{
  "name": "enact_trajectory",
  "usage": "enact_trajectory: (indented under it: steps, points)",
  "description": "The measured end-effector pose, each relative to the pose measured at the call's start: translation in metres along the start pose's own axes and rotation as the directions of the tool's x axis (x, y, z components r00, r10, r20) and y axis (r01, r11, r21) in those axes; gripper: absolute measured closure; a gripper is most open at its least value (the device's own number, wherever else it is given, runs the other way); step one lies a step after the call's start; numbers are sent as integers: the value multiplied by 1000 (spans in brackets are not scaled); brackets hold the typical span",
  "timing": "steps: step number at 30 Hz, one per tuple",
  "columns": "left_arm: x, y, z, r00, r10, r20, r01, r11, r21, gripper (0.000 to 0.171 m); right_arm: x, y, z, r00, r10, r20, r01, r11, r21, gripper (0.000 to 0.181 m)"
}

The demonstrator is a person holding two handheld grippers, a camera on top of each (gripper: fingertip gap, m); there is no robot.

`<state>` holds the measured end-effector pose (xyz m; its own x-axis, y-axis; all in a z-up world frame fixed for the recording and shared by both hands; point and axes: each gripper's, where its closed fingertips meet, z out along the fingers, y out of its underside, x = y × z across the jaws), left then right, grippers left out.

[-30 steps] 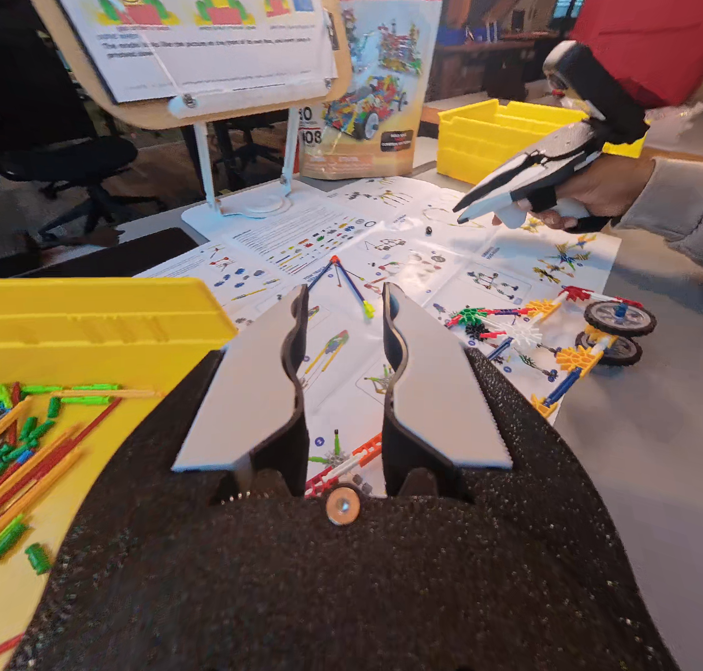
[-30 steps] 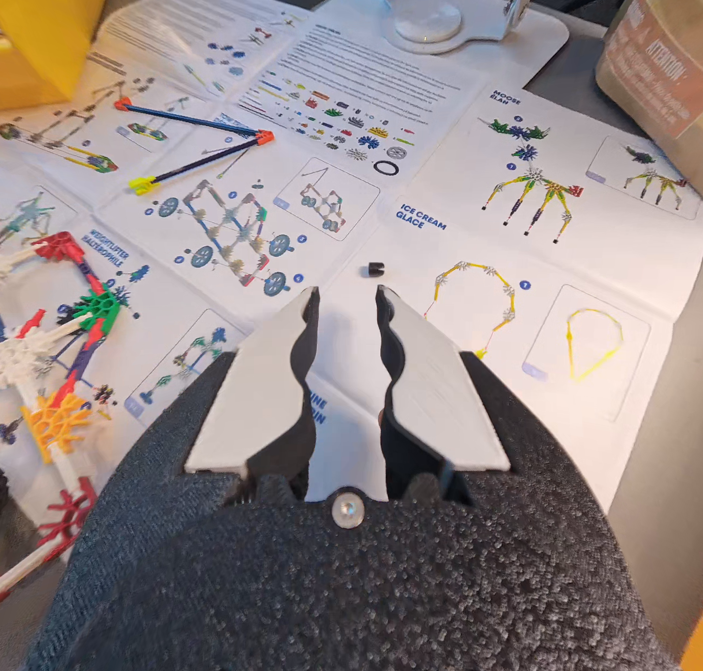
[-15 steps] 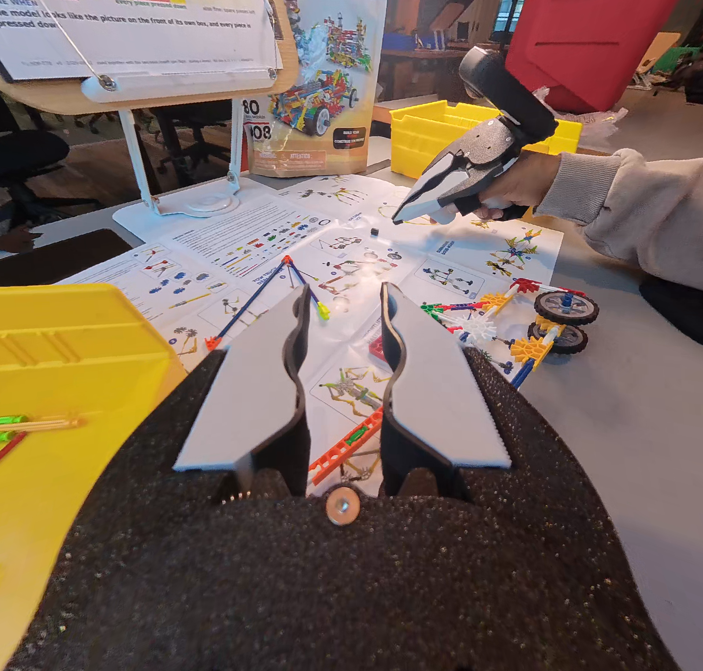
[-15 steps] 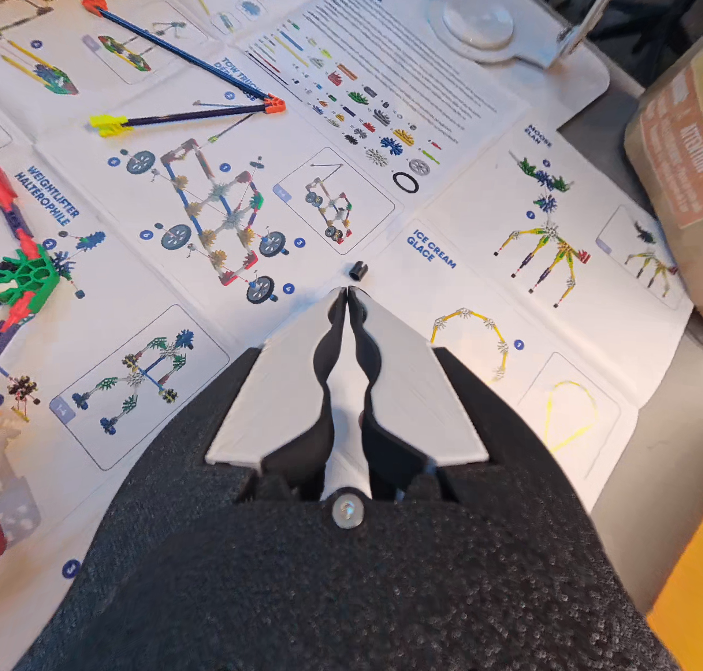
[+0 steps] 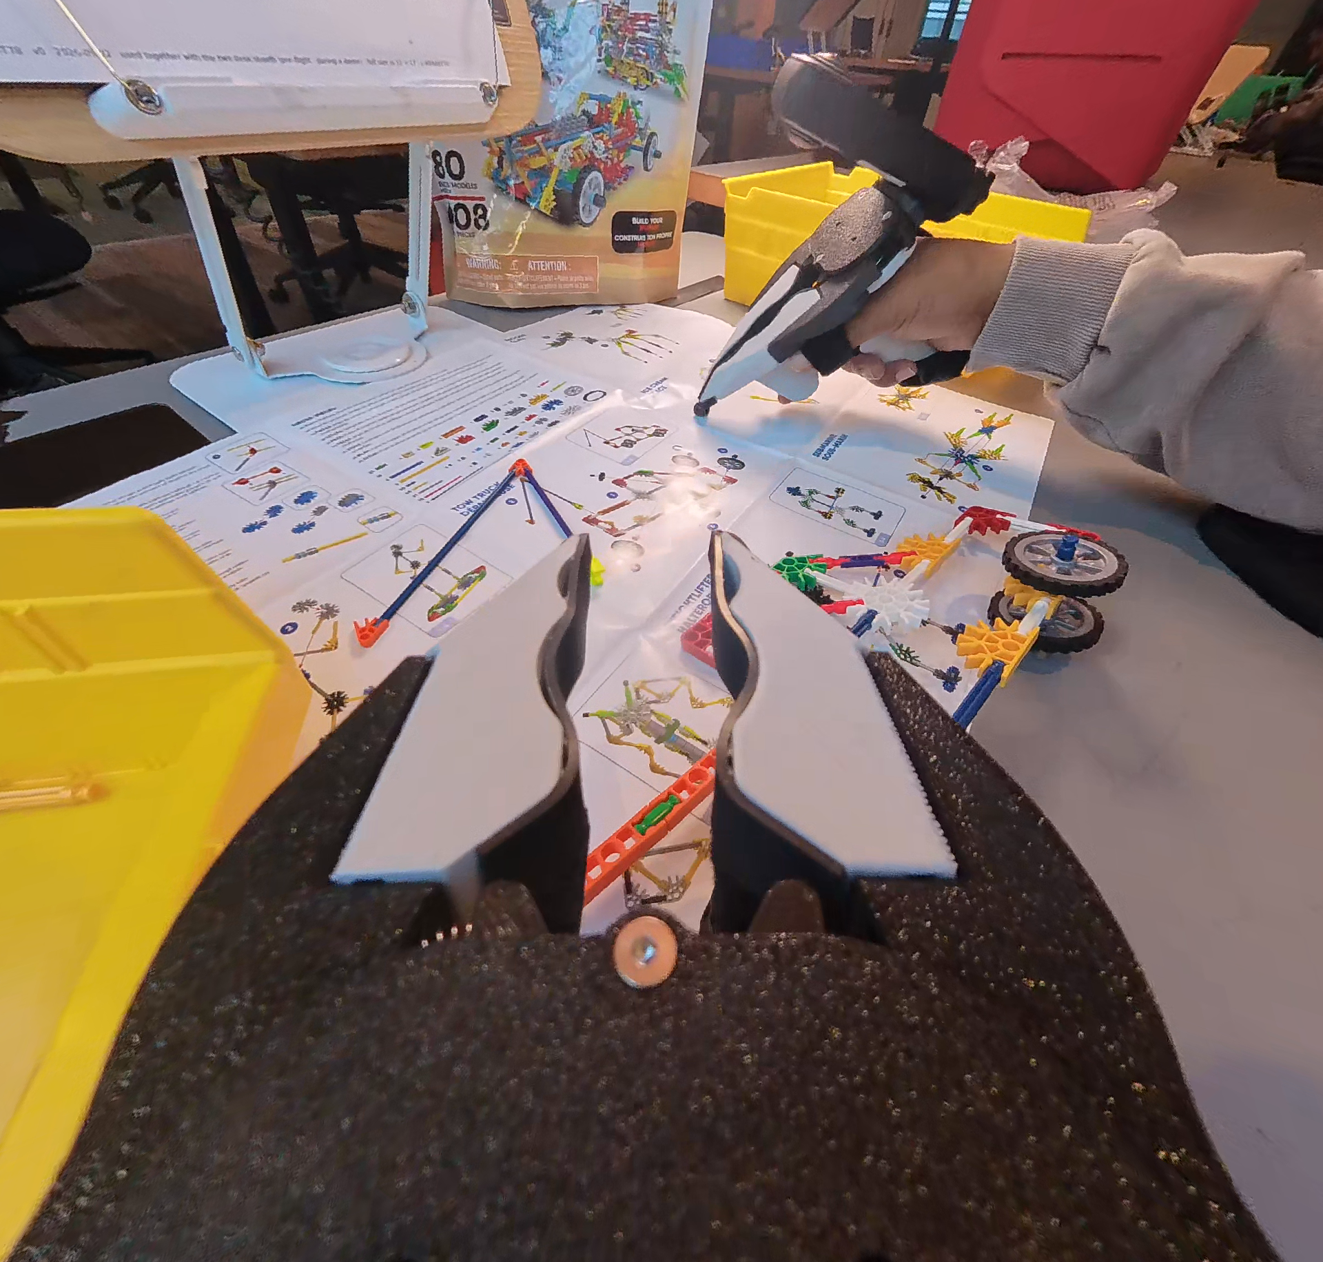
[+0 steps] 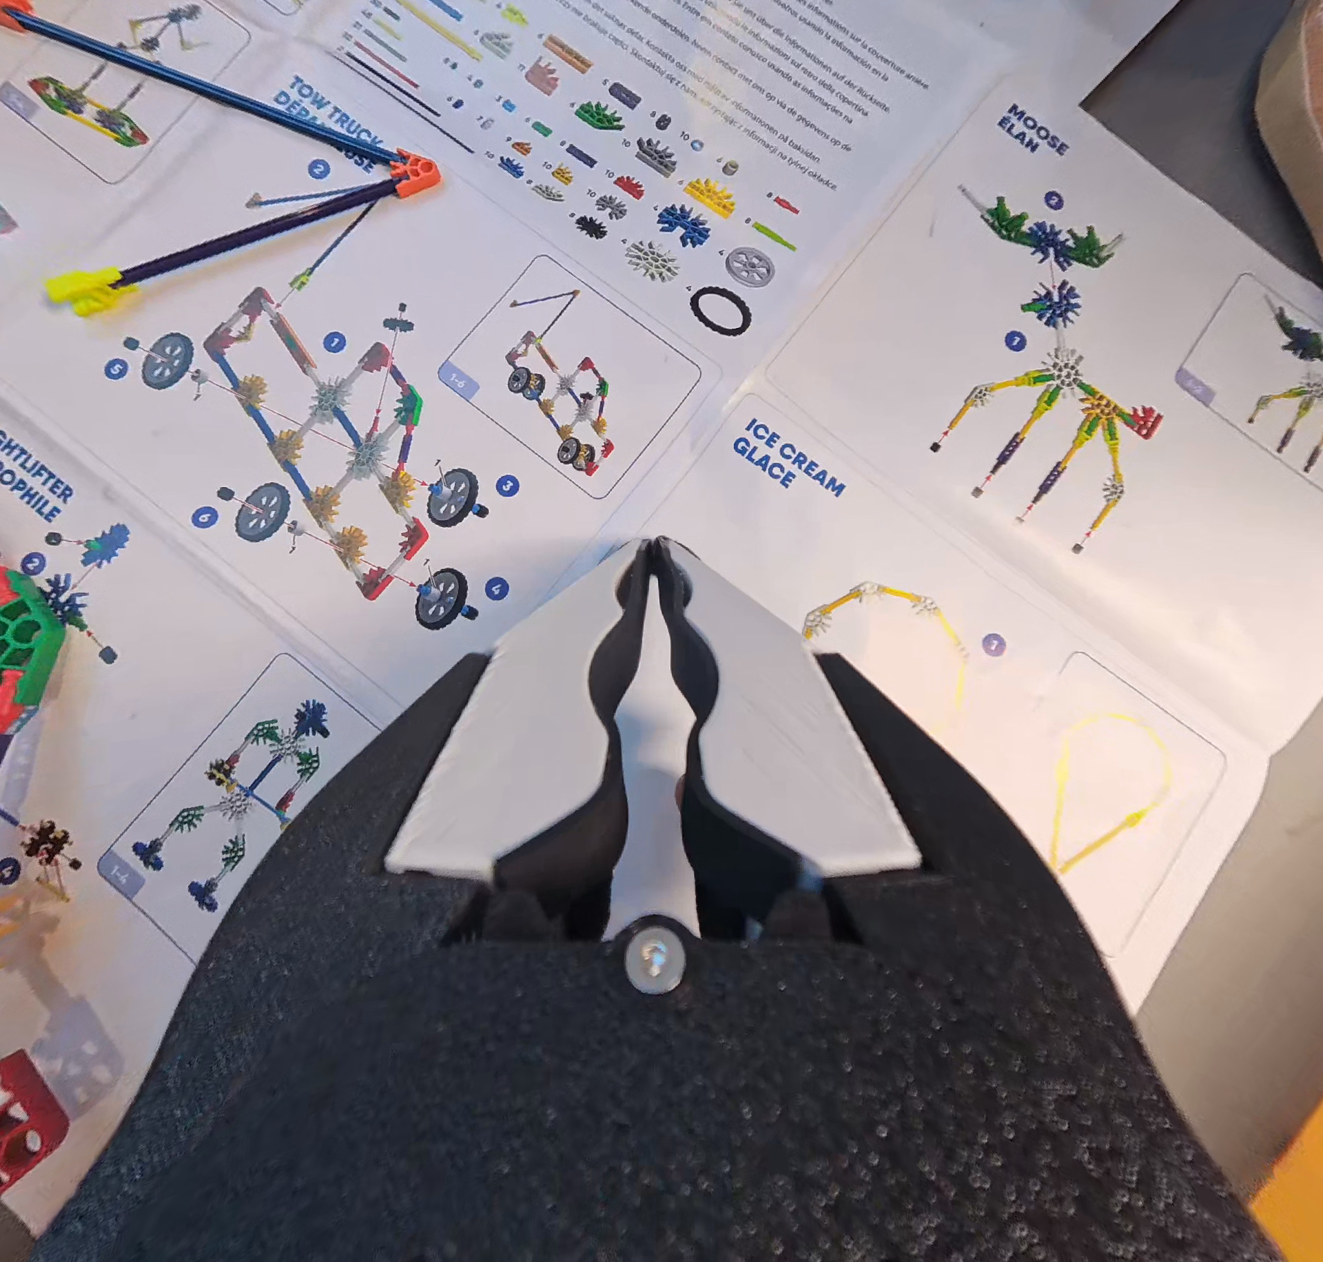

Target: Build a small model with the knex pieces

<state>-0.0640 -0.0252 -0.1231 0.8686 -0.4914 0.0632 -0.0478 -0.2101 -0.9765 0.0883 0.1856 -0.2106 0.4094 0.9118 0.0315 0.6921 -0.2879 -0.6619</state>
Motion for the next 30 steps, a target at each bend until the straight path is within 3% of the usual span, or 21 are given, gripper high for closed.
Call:
enact_trajectory:
  steps: [4, 7, 13, 16, 19, 21, 23, 26, 30]
  points:
    - [4, 2, 3, 1000, 14, -12, -14, 1000, -16, 140, 5, -2, -11, 996, 88, 22, -90, 992, 89, 175]
    - [5, 4, 4, 1000, 17, -14, -17, 1000, -22, 140, 10, 2, -13, 992, 121, 28, -123, 989, 83, 169]
    - [2, 6, 4, 1000, 8, -11, -8, 1000, -28, 140, 2, 4, 0, 995, 91, 48, -92, 996, 18, 165]
    - [5, 6, 4, 1000, 4, -24, -4, 1000, -26, 140, 2, 6, 3, 1000, 6, 15, -6, 1000, -20, 174]
    - [19, -5, 4, 996, -27, -79, 29, 999, 18, 141, -35, -30, -26, 981, 15, 195, -55, 978, 203, 174]
    - [37, -21, 5, 980, -96, -172, 109, 992, 67, 141, -81, -63, -70, 925, -44, 377, -130, 896, 424, 175]
    - [62, -38, 9, 926, -209, -314, 248, 965, 88, 140, -132, -79, -116, 858, -186, 479, -153, 797, 584, 175]
    - [96, -63, 11, 759, -365, -539, 469, 881, 64, 141, -193, -82, -161, 781, -345, 521, -170, 685, 708, 174]
    - [122, -87, 1, 536, -430, -727, 610, 792, -19, 145, -231, -79, -189, 746, -424, 513, -202, 589, 782, 175]
